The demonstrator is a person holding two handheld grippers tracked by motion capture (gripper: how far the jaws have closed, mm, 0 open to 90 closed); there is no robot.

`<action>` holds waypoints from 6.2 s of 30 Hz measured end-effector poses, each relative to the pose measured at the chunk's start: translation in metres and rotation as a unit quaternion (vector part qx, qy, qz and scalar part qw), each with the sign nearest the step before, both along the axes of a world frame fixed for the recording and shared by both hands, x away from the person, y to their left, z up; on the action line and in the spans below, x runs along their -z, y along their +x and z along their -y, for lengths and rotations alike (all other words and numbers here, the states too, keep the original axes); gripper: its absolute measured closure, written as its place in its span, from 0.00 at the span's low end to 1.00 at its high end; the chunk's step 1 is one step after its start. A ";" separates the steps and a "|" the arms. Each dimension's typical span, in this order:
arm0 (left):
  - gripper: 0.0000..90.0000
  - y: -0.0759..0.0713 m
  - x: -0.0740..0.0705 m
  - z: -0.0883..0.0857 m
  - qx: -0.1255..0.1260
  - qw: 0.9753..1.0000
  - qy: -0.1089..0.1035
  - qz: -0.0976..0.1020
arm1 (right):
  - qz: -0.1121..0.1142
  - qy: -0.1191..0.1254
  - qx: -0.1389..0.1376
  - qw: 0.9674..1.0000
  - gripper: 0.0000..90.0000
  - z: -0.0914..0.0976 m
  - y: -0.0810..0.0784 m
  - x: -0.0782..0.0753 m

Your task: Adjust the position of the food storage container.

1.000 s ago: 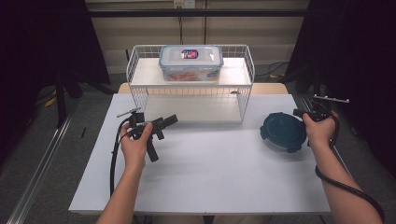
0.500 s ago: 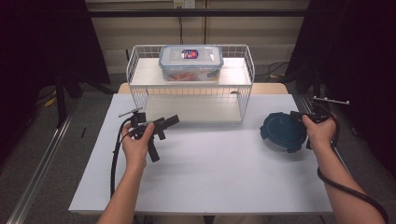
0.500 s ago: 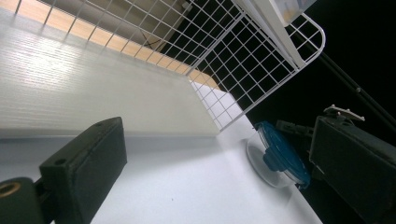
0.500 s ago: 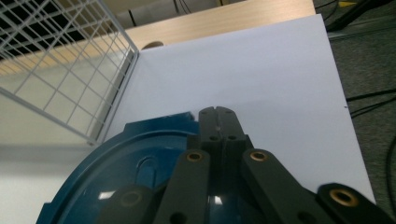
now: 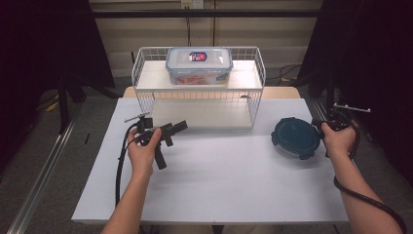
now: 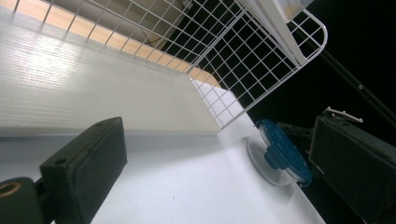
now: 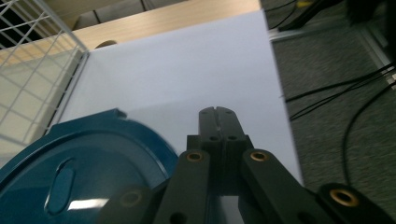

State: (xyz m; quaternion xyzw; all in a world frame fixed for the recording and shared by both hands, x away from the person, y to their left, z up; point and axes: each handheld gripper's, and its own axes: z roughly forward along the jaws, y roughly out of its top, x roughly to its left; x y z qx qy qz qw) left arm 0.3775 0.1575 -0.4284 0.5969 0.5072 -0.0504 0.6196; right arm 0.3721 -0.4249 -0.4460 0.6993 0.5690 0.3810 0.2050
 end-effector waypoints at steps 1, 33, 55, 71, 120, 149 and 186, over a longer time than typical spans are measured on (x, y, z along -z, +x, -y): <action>0.04 0.000 0.001 0.000 0.005 1.000 0.000 0.000 | 0.004 0.013 0.000 1.000 1.00 -0.001 0.000 0.001; 0.05 -0.001 -0.001 0.006 0.016 1.000 0.008 0.009 | 0.025 0.022 -0.018 0.999 1.00 -0.028 -0.038 -0.002; 0.05 -0.001 0.001 0.018 0.028 0.999 0.015 0.004 | 0.030 0.036 -0.008 0.999 1.00 -0.040 -0.065 0.008; 0.05 -0.002 -0.001 0.015 0.030 0.999 0.026 0.005 | 0.036 0.041 -0.075 0.996 1.00 -0.116 -0.058 0.010; 0.06 -0.003 0.003 0.014 0.035 0.999 0.040 -0.003 | 0.021 0.039 -0.119 0.992 1.00 -0.131 -0.088 0.016; 0.06 -0.011 0.006 0.002 0.022 0.999 0.044 -0.015 | 0.036 0.051 -0.190 0.980 1.00 -0.200 -0.065 0.023; 0.06 -0.020 0.010 -0.011 0.011 0.999 0.037 -0.028 | 0.041 0.101 -0.189 0.976 0.81 -0.208 -0.060 0.022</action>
